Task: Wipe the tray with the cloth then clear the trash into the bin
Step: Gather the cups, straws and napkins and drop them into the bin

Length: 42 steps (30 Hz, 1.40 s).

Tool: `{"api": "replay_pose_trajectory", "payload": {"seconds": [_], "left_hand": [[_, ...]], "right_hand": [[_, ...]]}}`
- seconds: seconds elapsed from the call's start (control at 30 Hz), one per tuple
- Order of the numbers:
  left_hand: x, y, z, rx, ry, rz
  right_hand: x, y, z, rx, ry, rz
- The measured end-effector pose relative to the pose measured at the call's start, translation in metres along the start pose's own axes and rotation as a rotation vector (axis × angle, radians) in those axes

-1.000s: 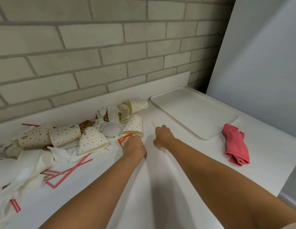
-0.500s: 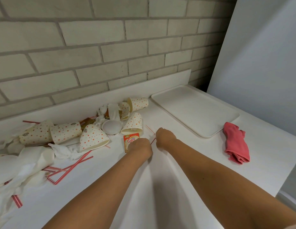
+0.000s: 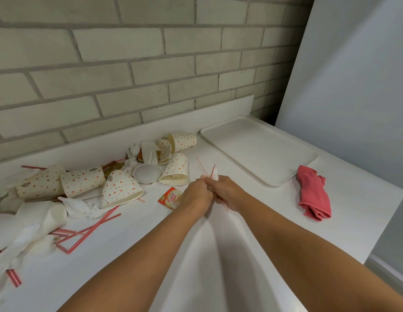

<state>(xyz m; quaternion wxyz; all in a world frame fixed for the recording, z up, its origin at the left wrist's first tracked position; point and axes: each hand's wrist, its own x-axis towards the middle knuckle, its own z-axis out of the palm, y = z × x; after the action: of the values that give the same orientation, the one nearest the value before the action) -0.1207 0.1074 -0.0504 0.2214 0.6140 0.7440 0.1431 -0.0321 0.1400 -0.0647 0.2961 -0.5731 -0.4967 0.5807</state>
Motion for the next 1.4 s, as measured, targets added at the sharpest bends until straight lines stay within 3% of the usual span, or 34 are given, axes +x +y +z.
{"api": "replay_pose_trajectory", "payload": {"seconds": [0.2,0.33,0.5,0.83,1.03,1.13,1.4], "left_hand": [[0.002,-0.008,-0.013,-0.074,0.18,0.221],[0.024,-0.032,-0.033,0.115,0.395,0.295],[0.039,-0.058,-0.042,0.289,0.346,0.185],[0.041,-0.047,-0.047,0.097,0.429,0.237],[0.028,-0.011,-0.05,0.066,0.421,0.327],[0.017,0.01,-0.047,0.045,0.376,0.346],[-0.017,0.075,-0.028,-0.07,0.174,0.389]], "right_hand": [[-0.002,-0.007,0.001,0.165,0.052,-0.074],[-0.008,-0.01,-0.005,0.306,0.033,-0.1],[-0.011,-0.012,-0.008,0.202,0.04,-0.181],[-0.021,-0.023,-0.02,0.16,0.081,-0.226],[-0.039,-0.041,-0.033,0.009,0.238,-0.378],[-0.046,-0.049,-0.043,-0.087,0.341,-0.465],[-0.086,-0.06,-0.092,-0.055,0.426,-0.569]]}}
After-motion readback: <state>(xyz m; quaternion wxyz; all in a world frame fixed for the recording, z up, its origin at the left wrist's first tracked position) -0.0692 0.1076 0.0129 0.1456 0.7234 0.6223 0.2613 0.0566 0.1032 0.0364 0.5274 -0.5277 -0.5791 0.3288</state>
